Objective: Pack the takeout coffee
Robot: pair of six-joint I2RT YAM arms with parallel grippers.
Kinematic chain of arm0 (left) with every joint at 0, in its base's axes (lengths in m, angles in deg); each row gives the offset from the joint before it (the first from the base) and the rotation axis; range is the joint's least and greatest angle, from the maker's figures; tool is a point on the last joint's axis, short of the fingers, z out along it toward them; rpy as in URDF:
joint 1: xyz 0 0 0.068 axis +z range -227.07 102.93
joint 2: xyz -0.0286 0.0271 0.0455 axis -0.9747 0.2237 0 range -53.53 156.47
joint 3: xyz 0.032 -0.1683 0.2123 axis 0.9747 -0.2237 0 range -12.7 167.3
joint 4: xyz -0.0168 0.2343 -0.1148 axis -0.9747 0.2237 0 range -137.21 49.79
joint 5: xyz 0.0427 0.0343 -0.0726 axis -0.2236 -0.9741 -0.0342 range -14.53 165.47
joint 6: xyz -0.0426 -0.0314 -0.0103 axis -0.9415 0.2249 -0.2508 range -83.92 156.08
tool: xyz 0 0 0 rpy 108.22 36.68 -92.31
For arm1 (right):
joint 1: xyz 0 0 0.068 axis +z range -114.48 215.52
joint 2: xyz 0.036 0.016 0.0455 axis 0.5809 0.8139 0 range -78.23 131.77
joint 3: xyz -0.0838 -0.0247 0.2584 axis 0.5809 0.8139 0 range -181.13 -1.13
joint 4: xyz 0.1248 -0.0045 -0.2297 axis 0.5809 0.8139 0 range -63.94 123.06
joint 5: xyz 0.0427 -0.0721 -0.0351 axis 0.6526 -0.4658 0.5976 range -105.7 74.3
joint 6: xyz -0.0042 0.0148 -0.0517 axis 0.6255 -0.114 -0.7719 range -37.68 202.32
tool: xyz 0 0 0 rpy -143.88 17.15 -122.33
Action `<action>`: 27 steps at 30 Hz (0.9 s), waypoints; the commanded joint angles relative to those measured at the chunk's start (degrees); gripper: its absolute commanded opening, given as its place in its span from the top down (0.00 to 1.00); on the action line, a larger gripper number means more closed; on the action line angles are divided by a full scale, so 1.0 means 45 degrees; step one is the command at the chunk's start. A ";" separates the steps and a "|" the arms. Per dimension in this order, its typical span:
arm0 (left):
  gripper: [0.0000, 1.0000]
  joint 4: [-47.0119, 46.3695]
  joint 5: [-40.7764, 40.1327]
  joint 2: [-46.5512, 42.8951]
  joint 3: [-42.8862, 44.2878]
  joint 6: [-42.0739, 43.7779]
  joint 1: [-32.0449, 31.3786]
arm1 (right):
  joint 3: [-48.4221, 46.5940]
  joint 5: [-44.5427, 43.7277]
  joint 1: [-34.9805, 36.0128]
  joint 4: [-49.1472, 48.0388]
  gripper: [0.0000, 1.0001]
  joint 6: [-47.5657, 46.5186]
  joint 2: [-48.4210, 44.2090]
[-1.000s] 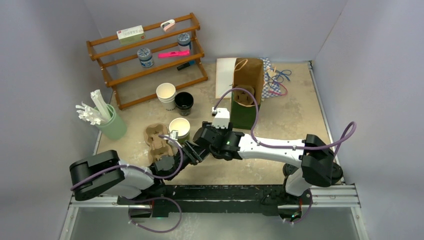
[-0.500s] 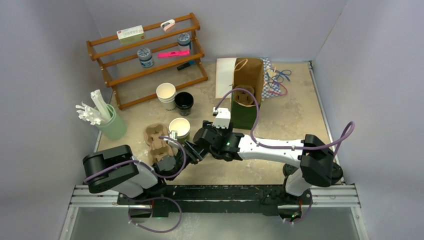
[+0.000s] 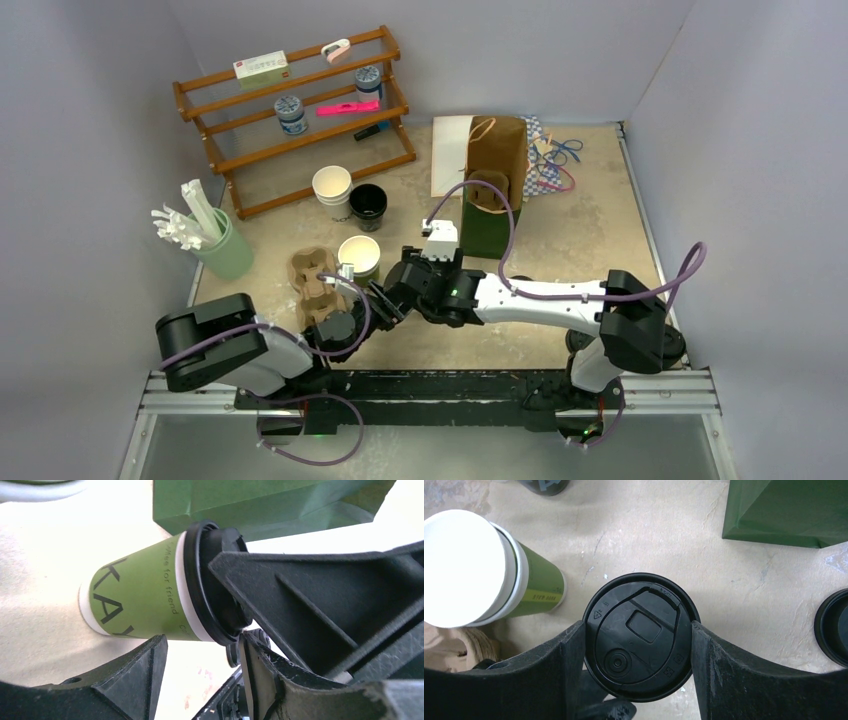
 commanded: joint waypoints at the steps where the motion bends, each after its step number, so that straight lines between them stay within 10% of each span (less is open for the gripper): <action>1: 0.43 0.0509 -0.0635 -0.0980 0.0278 -0.0463 0.0114 | -0.0037 0.1859 0.0631 0.1456 0.51 0.0421 0.0366; 27: 0.72 0.0698 -0.0483 0.0016 0.0044 -0.1217 0.0100 | -0.0118 0.2218 0.0779 0.1999 0.51 0.0567 0.0754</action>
